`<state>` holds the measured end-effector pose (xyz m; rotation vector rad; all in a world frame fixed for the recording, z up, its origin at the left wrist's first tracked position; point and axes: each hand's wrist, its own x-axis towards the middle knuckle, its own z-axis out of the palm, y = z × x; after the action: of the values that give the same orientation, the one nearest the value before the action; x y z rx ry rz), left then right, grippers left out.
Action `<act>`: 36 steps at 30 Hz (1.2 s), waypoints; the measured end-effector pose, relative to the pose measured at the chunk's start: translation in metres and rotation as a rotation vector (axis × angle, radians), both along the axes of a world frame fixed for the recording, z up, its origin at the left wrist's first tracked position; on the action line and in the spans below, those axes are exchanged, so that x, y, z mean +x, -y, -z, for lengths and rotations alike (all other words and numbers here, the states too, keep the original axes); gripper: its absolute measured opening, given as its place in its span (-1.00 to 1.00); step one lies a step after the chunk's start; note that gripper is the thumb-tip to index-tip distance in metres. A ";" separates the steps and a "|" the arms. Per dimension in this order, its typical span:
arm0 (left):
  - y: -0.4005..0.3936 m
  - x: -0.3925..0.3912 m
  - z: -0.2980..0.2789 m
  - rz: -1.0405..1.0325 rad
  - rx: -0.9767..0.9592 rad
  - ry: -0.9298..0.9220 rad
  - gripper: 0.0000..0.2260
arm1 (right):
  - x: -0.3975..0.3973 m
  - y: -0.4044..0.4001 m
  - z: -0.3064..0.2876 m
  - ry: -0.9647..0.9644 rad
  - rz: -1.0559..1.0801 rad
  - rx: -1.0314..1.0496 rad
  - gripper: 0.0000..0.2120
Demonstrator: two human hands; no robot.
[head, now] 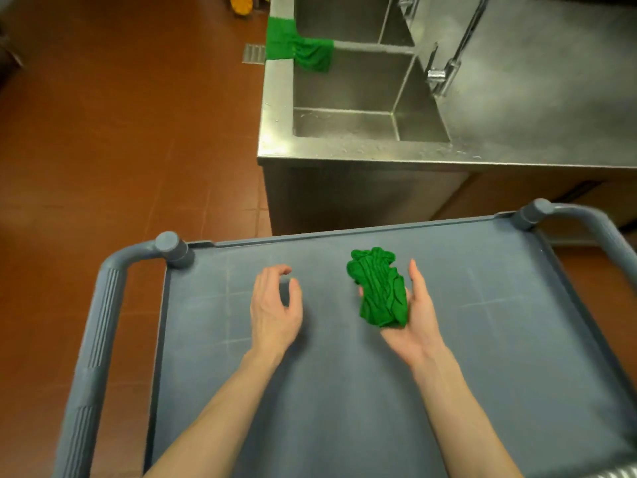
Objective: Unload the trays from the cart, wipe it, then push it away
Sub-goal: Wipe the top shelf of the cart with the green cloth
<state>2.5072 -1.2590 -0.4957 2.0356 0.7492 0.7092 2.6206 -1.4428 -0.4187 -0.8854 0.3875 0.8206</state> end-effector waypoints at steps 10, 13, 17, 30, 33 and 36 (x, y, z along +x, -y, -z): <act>0.113 0.056 -0.113 0.507 -0.869 -0.092 -0.75 | -0.023 0.087 -0.060 0.132 -0.009 -0.124 -0.52; 0.147 0.069 -0.135 0.675 -0.926 -0.177 -0.78 | -0.020 0.120 -0.074 0.137 0.038 -0.117 -0.63; 0.206 0.085 -0.150 0.715 -0.899 -0.191 -0.82 | -0.015 0.178 -0.091 0.204 0.136 -0.204 -0.68; 0.450 0.106 -0.194 0.901 -0.940 0.010 -0.80 | -0.056 0.414 -0.121 0.361 0.499 -0.291 -0.65; 0.507 0.104 -0.200 0.975 -0.944 0.009 -0.83 | -0.071 0.465 -0.127 0.438 0.443 -0.479 -0.67; 0.563 0.102 -0.204 1.050 -0.920 0.002 -0.83 | -0.079 0.520 -0.132 0.420 0.391 -0.594 -0.69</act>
<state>2.6090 -1.8216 -0.2918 1.2634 -0.0949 -0.2371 2.5414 -1.9627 -0.2863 -1.4437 0.4206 0.1352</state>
